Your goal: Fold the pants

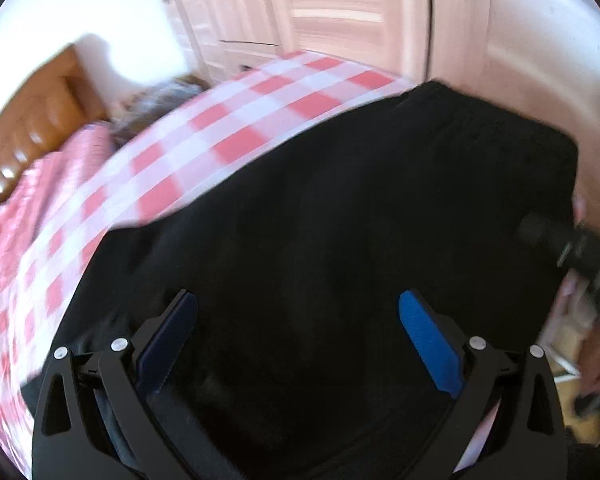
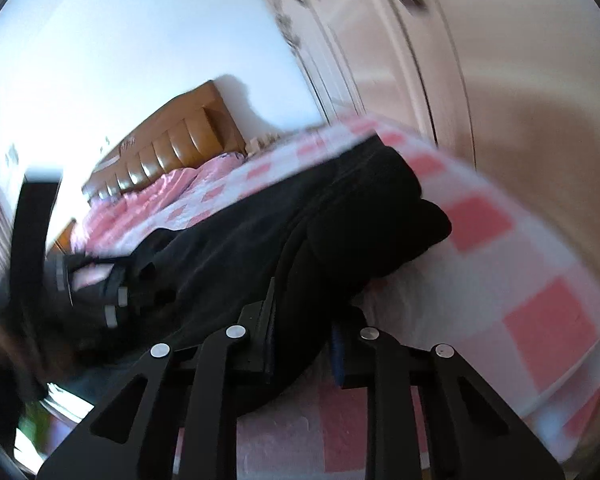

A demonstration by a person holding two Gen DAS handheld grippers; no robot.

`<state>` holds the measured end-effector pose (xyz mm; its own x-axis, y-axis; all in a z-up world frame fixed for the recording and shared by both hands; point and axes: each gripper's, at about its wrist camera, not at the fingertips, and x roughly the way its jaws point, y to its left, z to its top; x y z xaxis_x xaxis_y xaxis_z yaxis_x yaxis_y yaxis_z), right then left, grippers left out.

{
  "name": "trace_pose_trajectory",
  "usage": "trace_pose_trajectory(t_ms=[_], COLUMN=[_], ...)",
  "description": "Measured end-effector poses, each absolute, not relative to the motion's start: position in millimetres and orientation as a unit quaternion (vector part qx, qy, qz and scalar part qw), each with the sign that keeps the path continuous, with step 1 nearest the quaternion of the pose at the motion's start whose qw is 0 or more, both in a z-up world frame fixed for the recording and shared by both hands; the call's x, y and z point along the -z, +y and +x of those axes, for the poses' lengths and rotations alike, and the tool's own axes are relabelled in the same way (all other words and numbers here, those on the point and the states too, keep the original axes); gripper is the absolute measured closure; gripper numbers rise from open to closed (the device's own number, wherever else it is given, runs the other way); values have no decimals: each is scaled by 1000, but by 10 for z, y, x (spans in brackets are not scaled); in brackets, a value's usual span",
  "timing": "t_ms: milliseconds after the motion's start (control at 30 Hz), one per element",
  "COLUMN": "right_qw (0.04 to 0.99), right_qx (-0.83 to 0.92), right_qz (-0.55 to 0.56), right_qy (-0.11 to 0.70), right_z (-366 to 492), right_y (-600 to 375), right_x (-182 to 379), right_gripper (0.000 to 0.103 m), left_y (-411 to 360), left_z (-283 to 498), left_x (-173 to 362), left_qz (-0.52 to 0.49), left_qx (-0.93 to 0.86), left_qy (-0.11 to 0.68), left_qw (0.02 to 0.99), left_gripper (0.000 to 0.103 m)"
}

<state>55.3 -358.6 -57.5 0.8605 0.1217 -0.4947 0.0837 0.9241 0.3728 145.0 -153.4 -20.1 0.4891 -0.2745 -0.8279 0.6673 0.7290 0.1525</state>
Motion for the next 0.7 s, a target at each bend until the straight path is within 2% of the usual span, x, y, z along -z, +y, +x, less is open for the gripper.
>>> trace_pose_trajectory(t_ms=[167,267,433,633,667,700], right_qw=[956,961,963,964,964,963], right_qx=[18,24,21,17,14,12], right_qz=[144,124,115,111,112,113], right_qy=[255,247,245,242,243,243], right_z=[564,562,578,529,532,530], right_y=[-3428,-3358,-3361,-3321,-3312,-3309], right_x=[508,472,461,450,454,454], right_gripper=[81,81,81,81,81,81], left_y=[-2542,-3179,-4026,-4212,-4198,-4178], left_z=[1644,1589,1428,1403,1411,1408], left_x=[-327,-357,90,674,720,718], left_qz=[262,320,439,556,558,552], left_qx=[357,375,332,222,219,227], left_qy=[477,504,548,542,545,550], left_qw=[759,709,630,590,586,584], left_gripper=[2,2,2,3,7,25])
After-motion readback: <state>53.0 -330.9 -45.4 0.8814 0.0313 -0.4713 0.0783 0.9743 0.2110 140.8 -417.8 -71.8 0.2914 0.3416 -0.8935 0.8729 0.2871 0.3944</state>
